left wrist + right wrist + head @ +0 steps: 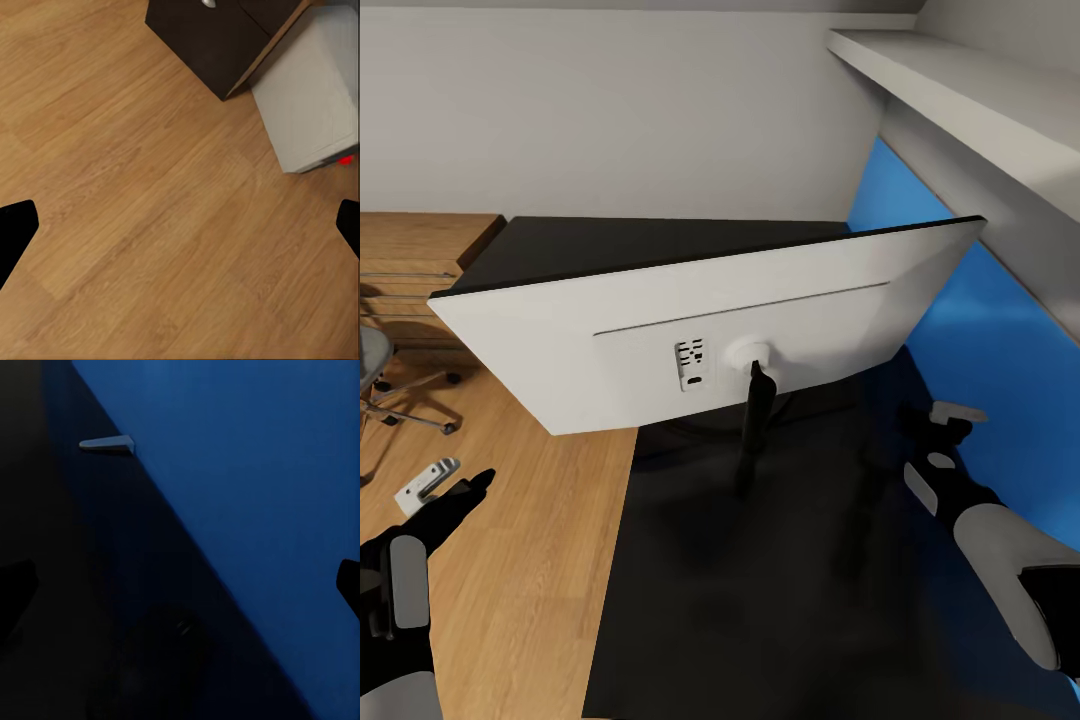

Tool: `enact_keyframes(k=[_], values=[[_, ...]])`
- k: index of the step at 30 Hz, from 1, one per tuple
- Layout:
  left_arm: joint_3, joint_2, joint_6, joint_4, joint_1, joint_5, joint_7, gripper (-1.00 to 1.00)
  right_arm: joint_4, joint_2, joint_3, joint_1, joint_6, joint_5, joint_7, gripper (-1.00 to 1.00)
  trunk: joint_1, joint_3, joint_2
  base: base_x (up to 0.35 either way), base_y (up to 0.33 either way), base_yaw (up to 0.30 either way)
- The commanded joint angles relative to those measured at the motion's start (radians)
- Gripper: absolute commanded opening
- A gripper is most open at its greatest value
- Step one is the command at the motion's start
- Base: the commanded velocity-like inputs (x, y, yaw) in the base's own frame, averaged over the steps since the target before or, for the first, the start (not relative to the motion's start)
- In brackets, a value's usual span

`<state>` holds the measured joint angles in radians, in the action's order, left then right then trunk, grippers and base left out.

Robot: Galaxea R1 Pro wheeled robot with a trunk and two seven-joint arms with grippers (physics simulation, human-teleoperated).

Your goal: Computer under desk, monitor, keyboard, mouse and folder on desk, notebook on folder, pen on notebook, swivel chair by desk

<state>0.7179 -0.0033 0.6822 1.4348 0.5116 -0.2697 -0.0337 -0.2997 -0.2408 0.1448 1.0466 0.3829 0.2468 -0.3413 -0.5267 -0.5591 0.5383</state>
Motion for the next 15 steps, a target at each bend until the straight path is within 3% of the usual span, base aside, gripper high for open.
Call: enact_keyframes(k=[1, 15], values=[[0.002, 0.0, 0.006, 0.001, 0.001, -0.002, -0.006, 1.0, 0.001, -0.001, 0.009, 0.001, 0.006, 0.009, -0.004, 1.0, 0.0, -0.001, 0.002, 0.0, 0.0, 0.0], [0.004, 0.0, 0.007, 0.001, 0.001, -0.002, -0.015, 1.0, 0.001, 0.0, 0.009, 0.001, 0.032, 0.009, -0.004, 1.0, 0.0, -0.001, 0.002, 0.0, 0.0, 0.0]])
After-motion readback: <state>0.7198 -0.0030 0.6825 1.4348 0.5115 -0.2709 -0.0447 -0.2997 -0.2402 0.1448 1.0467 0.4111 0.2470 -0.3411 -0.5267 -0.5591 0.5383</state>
